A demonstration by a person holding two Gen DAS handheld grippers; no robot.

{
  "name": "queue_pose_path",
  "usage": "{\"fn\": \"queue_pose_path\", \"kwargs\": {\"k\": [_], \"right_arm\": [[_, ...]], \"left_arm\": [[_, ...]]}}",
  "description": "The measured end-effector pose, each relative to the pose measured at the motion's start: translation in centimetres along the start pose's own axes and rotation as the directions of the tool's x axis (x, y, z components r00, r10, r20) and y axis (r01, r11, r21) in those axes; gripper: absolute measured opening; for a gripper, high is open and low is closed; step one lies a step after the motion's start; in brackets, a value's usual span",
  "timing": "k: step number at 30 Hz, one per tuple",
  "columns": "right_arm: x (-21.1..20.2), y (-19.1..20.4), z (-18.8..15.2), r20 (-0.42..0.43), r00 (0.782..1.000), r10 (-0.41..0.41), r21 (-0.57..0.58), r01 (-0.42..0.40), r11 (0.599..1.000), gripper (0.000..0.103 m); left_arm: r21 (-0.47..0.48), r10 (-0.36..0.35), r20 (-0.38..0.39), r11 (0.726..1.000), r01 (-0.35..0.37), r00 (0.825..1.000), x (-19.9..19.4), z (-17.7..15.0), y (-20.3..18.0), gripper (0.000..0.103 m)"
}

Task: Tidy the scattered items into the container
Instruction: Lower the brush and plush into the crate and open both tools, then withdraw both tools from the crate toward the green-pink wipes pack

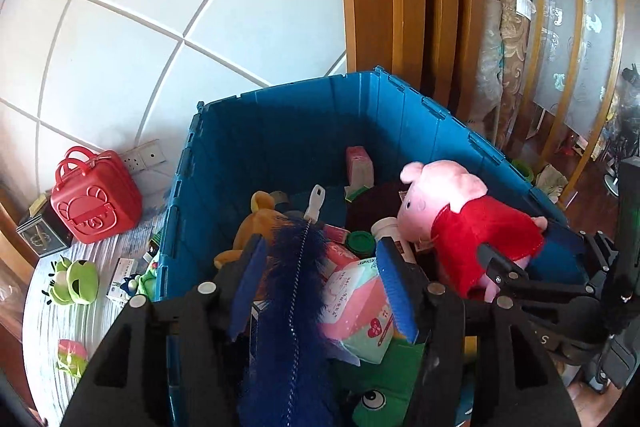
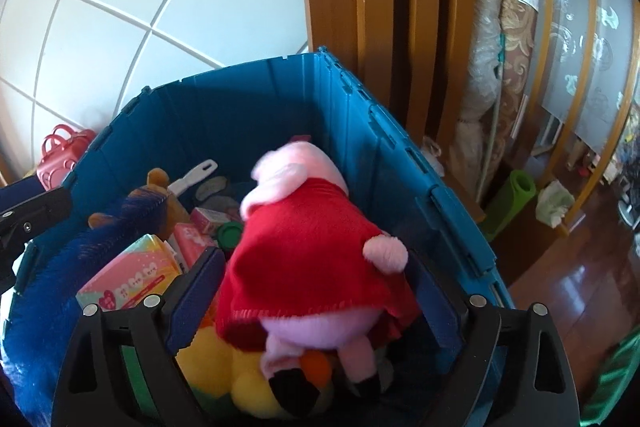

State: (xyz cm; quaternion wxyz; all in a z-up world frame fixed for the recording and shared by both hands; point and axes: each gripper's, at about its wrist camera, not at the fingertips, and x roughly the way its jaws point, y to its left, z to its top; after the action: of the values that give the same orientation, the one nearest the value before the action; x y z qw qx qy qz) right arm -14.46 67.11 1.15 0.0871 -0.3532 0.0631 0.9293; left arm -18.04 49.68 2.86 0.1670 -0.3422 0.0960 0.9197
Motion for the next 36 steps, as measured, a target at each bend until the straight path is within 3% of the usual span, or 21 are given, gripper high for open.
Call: {"fn": "queue_pose_path", "kwargs": {"k": [3, 8, 12, 17, 27, 36], "right_arm": [[-1.4, 0.0, -0.2, 0.032, 0.999, -0.018, -0.021, 0.019, 1.000, 0.102], [-4.1, -0.1, -0.5, 0.083, 0.996, -0.014, -0.024, 0.016, 1.000, 0.103], [-6.5, 0.3, -0.7, 0.136, 0.991, -0.006, -0.037, 0.012, 0.999, 0.103], [-9.4, 2.1, -1.0, 0.195, 0.980, 0.032, -0.078, -0.016, 0.997, 0.103], [-14.0, 8.7, -2.6, 0.264, 0.962, 0.071, -0.152, -0.032, 0.988, 0.103], [-18.1, 18.9, -6.0, 0.284, 0.953, 0.108, -0.200, -0.051, 0.978, 0.103]], "left_arm": [[-0.011, 0.000, 0.024, 1.000, 0.000, 1.000, -1.4, -0.7, 0.2, 0.056], [-0.030, 0.021, 0.079, 0.999, -0.019, 0.997, -4.2, -1.7, 0.6, 0.056], [-0.046, 0.067, 0.145, 0.997, -0.061, 0.987, -6.6, -2.7, 1.0, 0.072], [-0.069, 0.094, 0.181, 0.994, -0.082, 0.979, -8.6, -3.8, 2.1, 0.073], [-0.113, 0.114, 0.228, 0.990, -0.090, 0.967, -12.8, -7.2, 7.7, 0.073], [-0.172, 0.161, 0.242, 0.978, -0.121, 0.957, -17.6, -12.9, 17.1, 0.073]]}}
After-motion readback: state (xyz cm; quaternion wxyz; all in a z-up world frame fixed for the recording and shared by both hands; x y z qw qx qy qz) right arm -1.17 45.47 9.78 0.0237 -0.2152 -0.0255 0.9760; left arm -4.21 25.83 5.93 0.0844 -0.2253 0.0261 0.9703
